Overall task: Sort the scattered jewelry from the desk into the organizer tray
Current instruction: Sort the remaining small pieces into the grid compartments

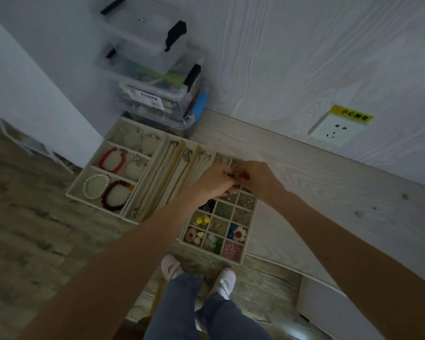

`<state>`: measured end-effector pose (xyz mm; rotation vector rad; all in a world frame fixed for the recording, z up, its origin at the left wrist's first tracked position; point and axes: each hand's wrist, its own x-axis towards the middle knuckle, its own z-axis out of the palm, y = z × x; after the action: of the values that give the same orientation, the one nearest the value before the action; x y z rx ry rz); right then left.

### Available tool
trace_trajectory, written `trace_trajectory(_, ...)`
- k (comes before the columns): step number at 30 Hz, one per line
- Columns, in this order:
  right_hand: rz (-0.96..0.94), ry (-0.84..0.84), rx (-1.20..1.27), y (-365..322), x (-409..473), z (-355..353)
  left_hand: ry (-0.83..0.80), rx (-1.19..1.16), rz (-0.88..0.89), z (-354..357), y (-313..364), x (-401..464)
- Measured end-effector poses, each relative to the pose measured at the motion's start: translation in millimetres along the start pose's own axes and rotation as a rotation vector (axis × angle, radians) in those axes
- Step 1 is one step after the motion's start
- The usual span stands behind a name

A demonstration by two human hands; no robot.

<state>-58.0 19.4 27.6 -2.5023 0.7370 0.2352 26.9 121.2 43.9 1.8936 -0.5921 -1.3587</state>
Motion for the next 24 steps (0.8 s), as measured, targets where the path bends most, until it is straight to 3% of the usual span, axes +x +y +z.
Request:
trace_trajectory(4,-0.071,-0.016,-0.170,-4.3,5.2,6.5,0.005,-0.009,-0.007,-2.8,-1.5,0.6)
trace_trajectory(10,-0.205,0.053,-0.326,-2.7,4.4,22.7,0.137,-0.079,0.030,-17.4,-1.8,-7.4)
trace_trajectory(15,-0.250,0.049,-0.316,1.1,3.8,18.5,0.232,-0.101,0.031,-26.6,-9.8,-11.3)
trace_trajectory(24,-0.323,-0.031,-0.277,7.0,15.3,14.9,0.240,-0.087,0.090,-21.7,-17.6,-12.9)
